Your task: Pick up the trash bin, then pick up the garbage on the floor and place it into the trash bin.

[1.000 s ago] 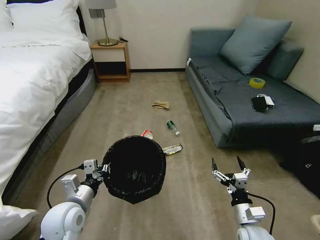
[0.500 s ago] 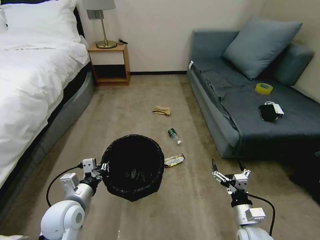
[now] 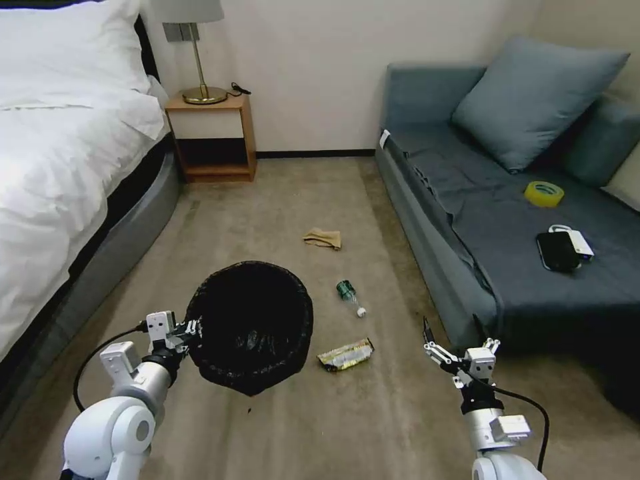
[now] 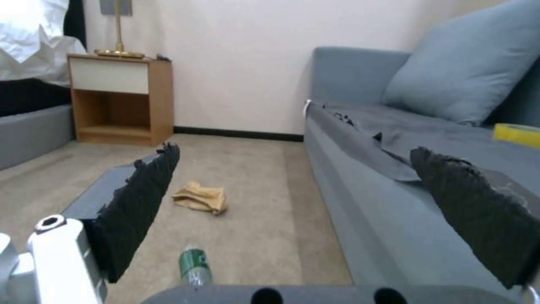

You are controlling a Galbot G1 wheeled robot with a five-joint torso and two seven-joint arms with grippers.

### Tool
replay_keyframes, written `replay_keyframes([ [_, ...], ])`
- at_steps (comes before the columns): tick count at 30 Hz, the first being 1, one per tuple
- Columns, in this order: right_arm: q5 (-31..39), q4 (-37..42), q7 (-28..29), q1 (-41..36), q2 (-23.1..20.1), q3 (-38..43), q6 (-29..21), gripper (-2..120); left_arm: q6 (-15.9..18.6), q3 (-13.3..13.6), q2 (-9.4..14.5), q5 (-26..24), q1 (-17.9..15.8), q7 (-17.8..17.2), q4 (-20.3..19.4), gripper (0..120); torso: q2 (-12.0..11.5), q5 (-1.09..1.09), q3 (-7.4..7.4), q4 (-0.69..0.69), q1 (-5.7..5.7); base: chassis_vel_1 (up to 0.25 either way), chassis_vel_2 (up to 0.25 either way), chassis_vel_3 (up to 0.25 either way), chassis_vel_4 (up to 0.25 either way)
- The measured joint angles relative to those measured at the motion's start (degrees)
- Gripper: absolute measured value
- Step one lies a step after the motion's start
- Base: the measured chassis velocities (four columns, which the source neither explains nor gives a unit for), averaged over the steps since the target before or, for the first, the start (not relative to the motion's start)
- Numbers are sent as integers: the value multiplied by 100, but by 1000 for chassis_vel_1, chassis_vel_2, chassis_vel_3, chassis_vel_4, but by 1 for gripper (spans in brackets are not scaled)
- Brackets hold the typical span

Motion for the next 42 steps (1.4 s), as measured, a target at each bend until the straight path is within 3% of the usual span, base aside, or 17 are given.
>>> replay_keyframes([
  [18, -19, -234, 63, 123, -83, -332, 26, 100, 2, -138, 21, -89, -58, -20, 33, 5, -1, -1, 1, 0, 0, -162, 161, 161, -171],
  [26, 233, -376, 248, 206, -418, -825, -334, 100, 37, -169, 35, -141, -78, -17, 33, 5, 0, 0, 0, 0, 0, -27, 10, 18, -24],
  [30, 900, -428, 650, 268, -817, -1347, -898, 100, 74, -178, 34, -191, -103, -14, 35, 5, -1, 0, 0, 0, 0, 0, 0, 0, 0],
  [32, 2156, -471, 1403, 477, -1243, -2040, -1678, 100, 93, -203, 53, -248, -151, -7, 104, 5, 0, 0, 0, 0, 0, 0, 0, 0, 0],
  [33, 2156, -471, 1403, 477, -1243, -2040, -1678, 100, 93, -203, 53, -248, -151, -7, 104, 5, 0, 0, 0, 0, 0, 0, 0, 0, 0],
  [35, 3251, -495, 2181, 752, -1509, -2541, -2403, 100, 108, -242, 85, -293, -184, -3, 175, 5, 0, 0, 0, 0, 0, 0, 0, 0, 0],
  [37, 3621, -500, 2430, 838, -1571, -2663, -2621, 100, 111, -257, 103, -307, -193, -1, 199, 5, 0, 0, 0, 1, 0, 0, 0, 0, 0],
  [39, 4946, -500, 3422, 1198, -1838, -3058, -3313, 100, 134, -290, 165, -366, -218, -1, 262, 5, 0, 0, 0, 1, 0, 0, 0, 0, 0],
  [42, 5349, -502, 3754, 1326, -1934, -3174, -3531, 100, 139, -300, 186, -382, -230, -1, 288, 5, -1, -1, 0, 1, 0, 0, 0, 0, 0],
])
